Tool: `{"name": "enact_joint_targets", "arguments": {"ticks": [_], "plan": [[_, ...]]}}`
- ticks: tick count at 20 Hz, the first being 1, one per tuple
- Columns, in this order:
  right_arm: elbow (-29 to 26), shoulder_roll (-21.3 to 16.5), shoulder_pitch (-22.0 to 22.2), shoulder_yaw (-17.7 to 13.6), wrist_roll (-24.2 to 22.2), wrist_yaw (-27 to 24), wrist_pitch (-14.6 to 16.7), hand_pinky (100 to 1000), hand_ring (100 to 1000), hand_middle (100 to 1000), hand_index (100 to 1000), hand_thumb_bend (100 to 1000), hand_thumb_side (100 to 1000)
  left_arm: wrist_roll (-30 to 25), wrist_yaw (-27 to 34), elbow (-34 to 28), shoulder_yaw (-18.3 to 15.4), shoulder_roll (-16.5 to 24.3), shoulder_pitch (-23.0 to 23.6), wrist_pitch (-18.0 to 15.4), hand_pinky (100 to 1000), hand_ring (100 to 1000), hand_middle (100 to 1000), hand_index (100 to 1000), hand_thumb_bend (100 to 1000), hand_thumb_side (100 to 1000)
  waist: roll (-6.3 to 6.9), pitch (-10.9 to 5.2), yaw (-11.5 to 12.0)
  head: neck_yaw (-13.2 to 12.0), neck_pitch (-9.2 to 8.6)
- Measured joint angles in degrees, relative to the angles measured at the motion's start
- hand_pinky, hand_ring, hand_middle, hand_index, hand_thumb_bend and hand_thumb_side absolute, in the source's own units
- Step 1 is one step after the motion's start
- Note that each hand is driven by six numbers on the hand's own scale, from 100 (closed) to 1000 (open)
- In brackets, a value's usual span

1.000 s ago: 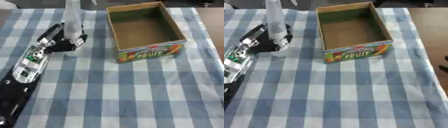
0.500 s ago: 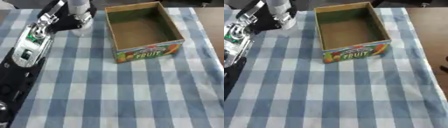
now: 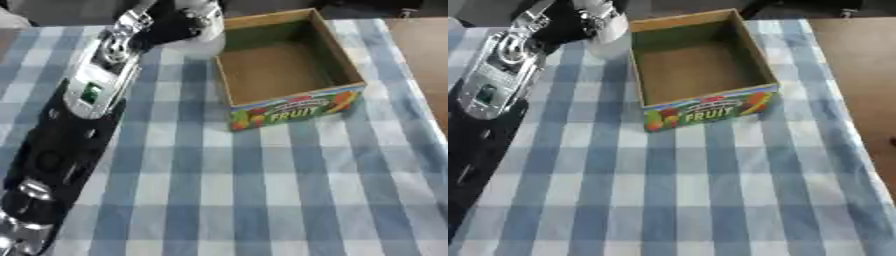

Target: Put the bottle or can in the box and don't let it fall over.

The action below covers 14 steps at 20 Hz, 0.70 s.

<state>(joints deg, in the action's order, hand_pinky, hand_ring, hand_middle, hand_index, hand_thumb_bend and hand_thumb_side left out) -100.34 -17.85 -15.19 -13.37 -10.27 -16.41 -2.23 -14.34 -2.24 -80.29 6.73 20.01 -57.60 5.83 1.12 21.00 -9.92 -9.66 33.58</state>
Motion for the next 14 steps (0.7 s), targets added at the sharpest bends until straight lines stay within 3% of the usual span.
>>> {"name": "enact_joint_targets", "arguments": {"ticks": [6, 8, 9, 10, 13, 14], "plan": [[0.00, 0.54, -1.01, 0.64, -0.72, -0.05, -0.39, 882, 1000, 1000, 1000, 100, 704, 3.11, -1.84, 5.00, 0.57, -3.35, -3.56, -2.58, 1000, 630, 819, 352, 100, 453, 0.57, 1.09, -2.45, -2.60, -1.01], [0.00, 0.60, -1.04, 0.73, -0.88, -0.05, -0.45, 882, 1000, 1000, 1000, 100, 706, 4.16, -3.21, 6.48, 0.87, -4.01, -4.27, -3.99, 1000, 671, 869, 615, 100, 239, 0.68, 1.20, -2.69, -2.95, -1.04], [0.00, 0.69, -1.10, 0.73, -0.94, -0.05, -0.50, 882, 1000, 1000, 1000, 100, 706, 4.29, -4.03, 7.03, 1.15, -4.22, -4.50, -4.80, 1000, 702, 904, 778, 100, 191, 0.77, 1.25, -2.77, -3.07, -1.13], [0.00, 0.82, -1.22, 0.73, -1.00, -0.05, -0.55, 882, 1000, 1000, 1000, 100, 708, 4.17, -4.78, 7.38, 1.40, -4.37, -4.55, -5.55, 1000, 733, 939, 948, 219, 369, 0.90, 1.27, -2.79, -3.15, -1.21], [0.00, 0.98, -1.28, 0.73, -1.05, -0.05, -0.61, 882, 1000, 1000, 1000, 100, 712, 2.73, -7.26, 8.06, 2.16, -4.40, -4.56, -8.03, 1000, 748, 946, 1000, 397, 506, 1.11, 1.31, -2.78, -3.11, -1.42], [0.00, 0.99, -1.27, 0.72, -1.04, -0.05, -0.62, 882, 1000, 1000, 1000, 100, 712, 2.10, -8.09, 8.45, 2.24, -4.38, -4.54, -8.84, 1000, 747, 944, 1000, 403, 520, 1.13, 1.31, -2.72, -3.04, -1.42]]}}
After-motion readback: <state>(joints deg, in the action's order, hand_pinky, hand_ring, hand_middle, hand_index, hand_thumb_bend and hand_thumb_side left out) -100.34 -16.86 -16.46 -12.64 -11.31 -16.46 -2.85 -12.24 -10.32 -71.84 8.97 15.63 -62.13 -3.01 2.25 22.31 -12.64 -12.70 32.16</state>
